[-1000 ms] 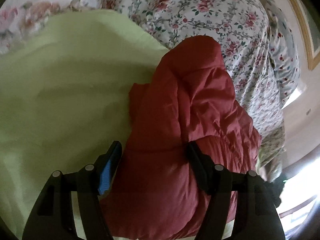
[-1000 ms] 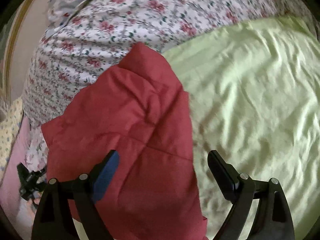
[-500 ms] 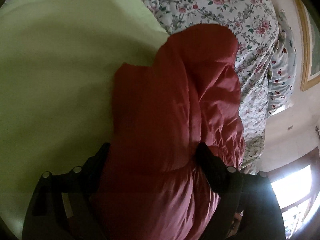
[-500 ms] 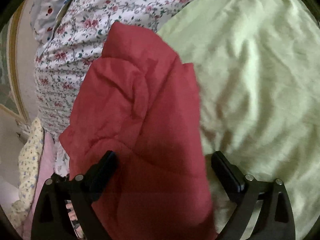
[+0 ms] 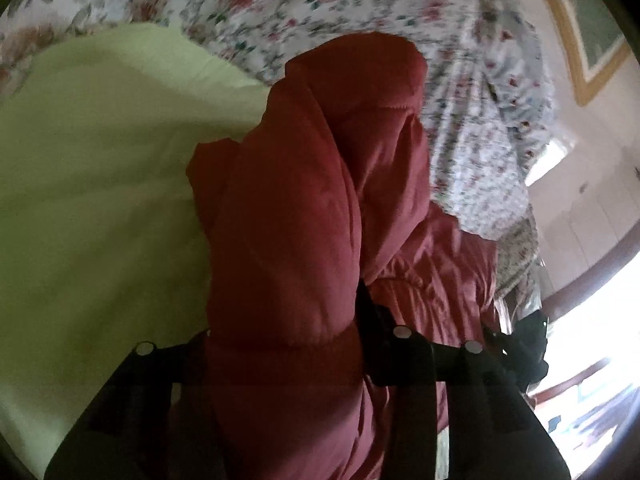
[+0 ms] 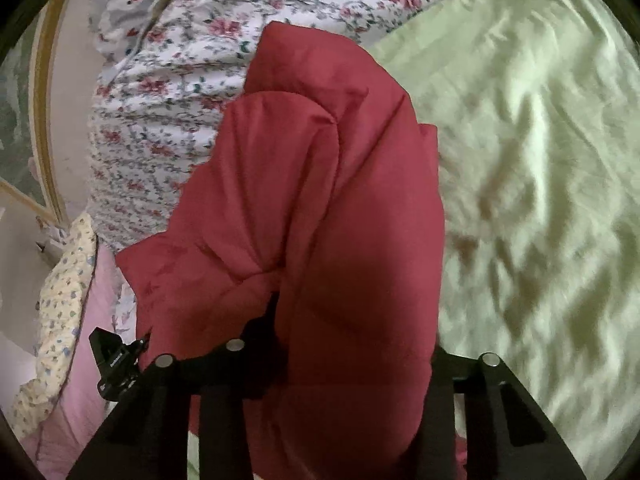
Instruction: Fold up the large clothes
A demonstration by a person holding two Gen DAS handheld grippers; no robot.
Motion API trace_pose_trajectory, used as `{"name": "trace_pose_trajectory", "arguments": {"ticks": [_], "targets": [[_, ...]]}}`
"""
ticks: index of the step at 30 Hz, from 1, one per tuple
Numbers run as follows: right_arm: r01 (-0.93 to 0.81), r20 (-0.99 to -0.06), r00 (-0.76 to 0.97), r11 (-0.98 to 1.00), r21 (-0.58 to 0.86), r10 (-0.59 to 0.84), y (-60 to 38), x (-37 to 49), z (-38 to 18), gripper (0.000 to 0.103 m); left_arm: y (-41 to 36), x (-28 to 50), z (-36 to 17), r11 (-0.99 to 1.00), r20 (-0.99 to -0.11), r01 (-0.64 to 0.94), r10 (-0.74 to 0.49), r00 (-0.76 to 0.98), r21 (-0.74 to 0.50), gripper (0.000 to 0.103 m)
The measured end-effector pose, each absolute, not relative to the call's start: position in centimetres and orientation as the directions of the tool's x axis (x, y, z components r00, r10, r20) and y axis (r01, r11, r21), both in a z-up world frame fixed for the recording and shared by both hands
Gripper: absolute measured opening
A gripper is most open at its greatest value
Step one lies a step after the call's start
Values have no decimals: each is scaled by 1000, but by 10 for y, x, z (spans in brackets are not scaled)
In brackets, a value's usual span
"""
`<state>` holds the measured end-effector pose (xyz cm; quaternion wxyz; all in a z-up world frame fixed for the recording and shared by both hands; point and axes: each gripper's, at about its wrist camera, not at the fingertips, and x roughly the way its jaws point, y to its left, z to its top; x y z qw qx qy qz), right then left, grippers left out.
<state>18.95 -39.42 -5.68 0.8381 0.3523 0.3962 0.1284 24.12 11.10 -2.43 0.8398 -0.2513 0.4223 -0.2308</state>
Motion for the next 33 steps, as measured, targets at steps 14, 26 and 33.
{"name": "trace_pose_trajectory", "arguments": {"ticks": [14,26,33], "targets": [[18,-567,620,713,701,542,-369,88,-48,38,142,132,-22,753,-598,184,-624,503,-631,39],[56,-595,598,712,700,537,-370,71,-67,52,145,109,-46,826,-692,114,-530,490,-551,46],[70,-632,600,754,653,491,-368,74,-66,66,130,106,-33,931,-757,92,-342,557,-353,79]]}}
